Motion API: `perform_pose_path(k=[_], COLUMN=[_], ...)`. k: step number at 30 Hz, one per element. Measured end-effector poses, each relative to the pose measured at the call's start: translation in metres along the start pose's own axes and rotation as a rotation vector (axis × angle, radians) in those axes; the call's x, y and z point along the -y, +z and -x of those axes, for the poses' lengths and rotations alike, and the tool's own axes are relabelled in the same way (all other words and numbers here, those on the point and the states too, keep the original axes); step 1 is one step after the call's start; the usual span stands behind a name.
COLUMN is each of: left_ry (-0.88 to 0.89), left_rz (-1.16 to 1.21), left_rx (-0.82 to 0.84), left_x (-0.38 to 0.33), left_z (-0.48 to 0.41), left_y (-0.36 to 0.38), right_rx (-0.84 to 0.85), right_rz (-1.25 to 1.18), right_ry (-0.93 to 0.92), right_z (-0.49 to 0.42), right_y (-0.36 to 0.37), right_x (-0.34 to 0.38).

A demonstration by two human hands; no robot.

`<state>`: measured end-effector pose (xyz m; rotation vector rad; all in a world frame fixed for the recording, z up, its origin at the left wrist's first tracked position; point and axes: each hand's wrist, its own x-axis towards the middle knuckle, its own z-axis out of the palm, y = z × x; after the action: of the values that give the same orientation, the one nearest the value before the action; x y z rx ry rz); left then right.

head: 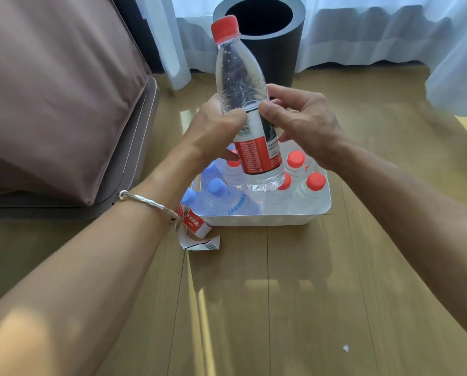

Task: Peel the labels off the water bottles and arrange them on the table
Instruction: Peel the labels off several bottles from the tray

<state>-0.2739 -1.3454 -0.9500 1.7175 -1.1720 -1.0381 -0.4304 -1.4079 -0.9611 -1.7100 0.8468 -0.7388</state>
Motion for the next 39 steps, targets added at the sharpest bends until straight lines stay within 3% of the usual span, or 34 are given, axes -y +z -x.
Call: perform_pose_path(k=[5, 9, 14, 25, 39], left_ry=[0.024, 0.058, 0.149, 0.178, 0.268], left_rz=[0.047, 0.116, 0.081, -0.173, -0.319], left_rx=[0.067, -0.088, -0.120, -0.082, -0.126], left_x=[-0.010, -0.015, -0.011, -0.001, 0.002], left_z=[0.000, 0.002, 0.001, 0.002, 0.000], left_y=[-0.001, 0.013, 0.022, 0.004, 0.002], right_rx=[0.097, -0.019, -0.090, 0.074, 0.030], right_rz=[-0.216, -0.334, -0.355, -0.176, -0.096], right_ry=[0.145, 0.161, 0.129, 0.164, 0.134], right_z=[-0.004, -0.006, 0.000, 0.003, 0.004], right_y=[0.007, 0.009, 0.007, 0.005, 0.006], right_x=[-0.004, -0.005, -0.006, -0.006, -0.007])
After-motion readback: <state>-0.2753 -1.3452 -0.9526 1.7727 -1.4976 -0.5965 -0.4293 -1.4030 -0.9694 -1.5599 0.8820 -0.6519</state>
